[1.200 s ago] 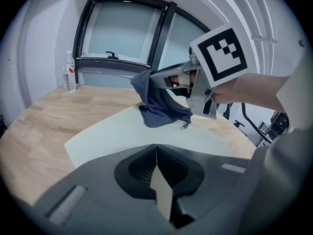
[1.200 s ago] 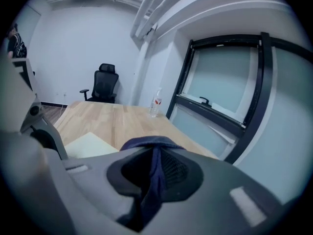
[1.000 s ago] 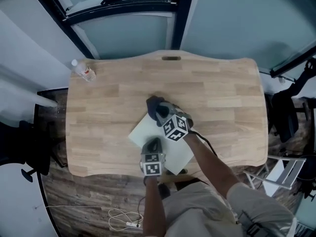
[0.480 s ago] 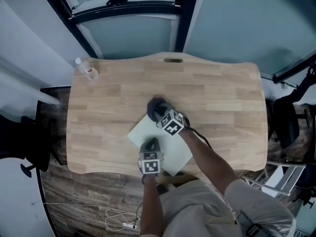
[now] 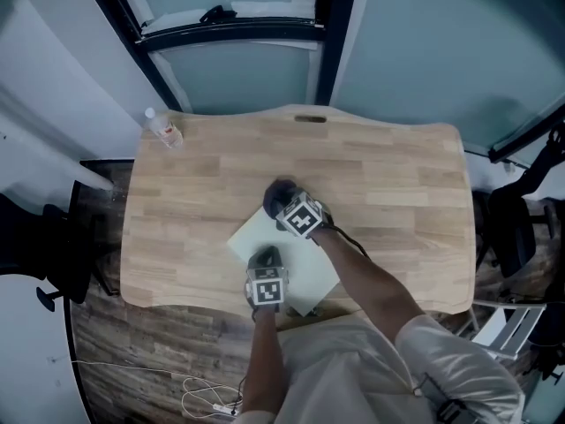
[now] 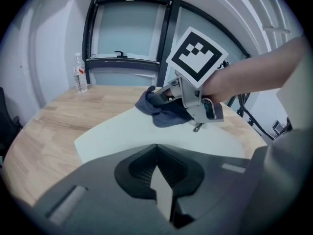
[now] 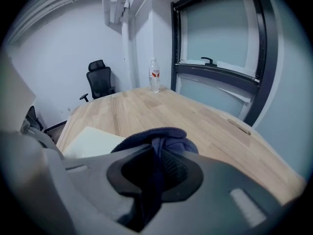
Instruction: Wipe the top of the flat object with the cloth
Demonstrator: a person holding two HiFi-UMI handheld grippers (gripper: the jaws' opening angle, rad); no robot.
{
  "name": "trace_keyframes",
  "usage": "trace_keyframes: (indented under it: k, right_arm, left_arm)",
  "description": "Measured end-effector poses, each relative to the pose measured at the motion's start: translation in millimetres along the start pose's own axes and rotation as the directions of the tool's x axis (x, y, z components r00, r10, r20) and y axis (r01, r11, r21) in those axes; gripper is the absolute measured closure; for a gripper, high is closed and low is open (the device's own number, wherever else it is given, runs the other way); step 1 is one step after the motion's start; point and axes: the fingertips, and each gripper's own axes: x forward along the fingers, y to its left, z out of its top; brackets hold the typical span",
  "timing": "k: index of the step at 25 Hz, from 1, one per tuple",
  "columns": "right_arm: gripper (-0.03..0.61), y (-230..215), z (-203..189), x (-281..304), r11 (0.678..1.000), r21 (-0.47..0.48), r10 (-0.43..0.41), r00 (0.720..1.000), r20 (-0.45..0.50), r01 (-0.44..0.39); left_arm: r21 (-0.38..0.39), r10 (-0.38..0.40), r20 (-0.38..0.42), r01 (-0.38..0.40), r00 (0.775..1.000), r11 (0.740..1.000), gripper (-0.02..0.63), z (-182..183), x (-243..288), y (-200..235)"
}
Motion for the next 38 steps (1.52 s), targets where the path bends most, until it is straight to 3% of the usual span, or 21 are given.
trace_keyframes:
  k: [10,16,21,38]
  right_arm:
    - [0.532,6,-14,-10,0.999,-0.041,0.003,1.0,0.01,-0.003]
    - [0.532,14,-36,-30,0.999,-0.051,-0.001,1.0,0.0,0.001]
    - [0.532,20,-59,-53,0.997,-0.074,-0.013,1.0,0.012,0.014]
    - [0.532,30,-118,-106,0.999,-0.036,-0.025,1.0,0.004,0.025]
  left_arm:
    - [0.04,0.037,0.016,-0.038,0.999,0.998,0.604,-3,6,2]
    - [0.0,0.012,-0.029,-0.012,1.0,1.0,0.606,-8,1,6]
    - [-0.048,-0.039,-0.018,0.038,0.999,0.998,0.606,-6,1,4]
    - [0.004,-0.033,-0.032,0.033,0.999,0.999,0.606,-9,-1,-2]
